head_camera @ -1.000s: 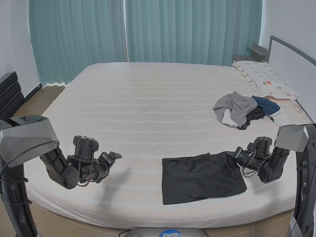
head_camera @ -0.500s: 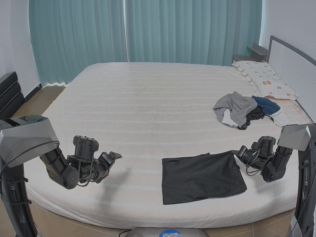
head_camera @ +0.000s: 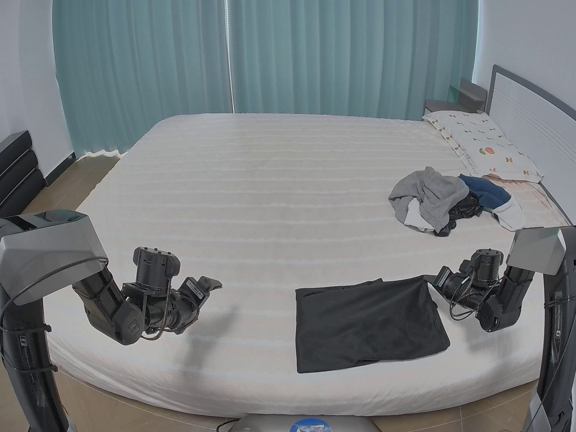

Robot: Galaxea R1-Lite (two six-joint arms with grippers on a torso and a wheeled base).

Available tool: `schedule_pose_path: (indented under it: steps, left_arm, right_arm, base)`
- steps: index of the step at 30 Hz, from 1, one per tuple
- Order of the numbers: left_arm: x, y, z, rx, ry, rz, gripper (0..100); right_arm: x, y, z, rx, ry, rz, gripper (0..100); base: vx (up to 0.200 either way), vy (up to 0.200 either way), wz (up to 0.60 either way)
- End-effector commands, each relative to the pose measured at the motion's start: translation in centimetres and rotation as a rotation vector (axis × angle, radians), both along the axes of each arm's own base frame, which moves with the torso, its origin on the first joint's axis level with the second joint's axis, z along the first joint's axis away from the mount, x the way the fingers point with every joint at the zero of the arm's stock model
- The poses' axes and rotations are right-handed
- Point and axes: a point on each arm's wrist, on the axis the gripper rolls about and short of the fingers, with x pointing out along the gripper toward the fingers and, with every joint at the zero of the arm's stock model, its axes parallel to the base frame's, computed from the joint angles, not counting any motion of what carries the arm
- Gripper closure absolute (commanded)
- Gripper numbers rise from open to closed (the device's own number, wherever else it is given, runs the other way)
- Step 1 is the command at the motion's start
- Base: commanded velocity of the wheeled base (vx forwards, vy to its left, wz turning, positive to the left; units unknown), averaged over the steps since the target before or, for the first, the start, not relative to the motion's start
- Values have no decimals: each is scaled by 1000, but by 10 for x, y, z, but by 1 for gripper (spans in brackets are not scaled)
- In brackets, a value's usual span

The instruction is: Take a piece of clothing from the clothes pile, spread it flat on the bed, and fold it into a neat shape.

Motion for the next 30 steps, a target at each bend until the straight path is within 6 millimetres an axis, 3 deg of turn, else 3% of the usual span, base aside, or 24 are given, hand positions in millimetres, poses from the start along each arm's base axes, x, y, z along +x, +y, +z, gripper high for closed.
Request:
schedule_pose_path:
  steps: [1,19,20,30]
  left_arm:
    - [0,0,0,0,1,0,0]
    - [0,0,0,0,0,0,0]
    - [0,0,0,0,0,2,0]
    - [0,0,0,0,1,2,0]
  right_arm:
    - [0,-1,-2,0,3,-3,100]
    - [0,-3,-8,-1,17,-7,100]
    - [0,-3,-8,-1,19,-7,0]
    - [-6,-3,0,5,10,-6,0]
  base:
    - [0,0,0]
    - [0,0,0]
    - [0,0,0]
    - [0,0,0]
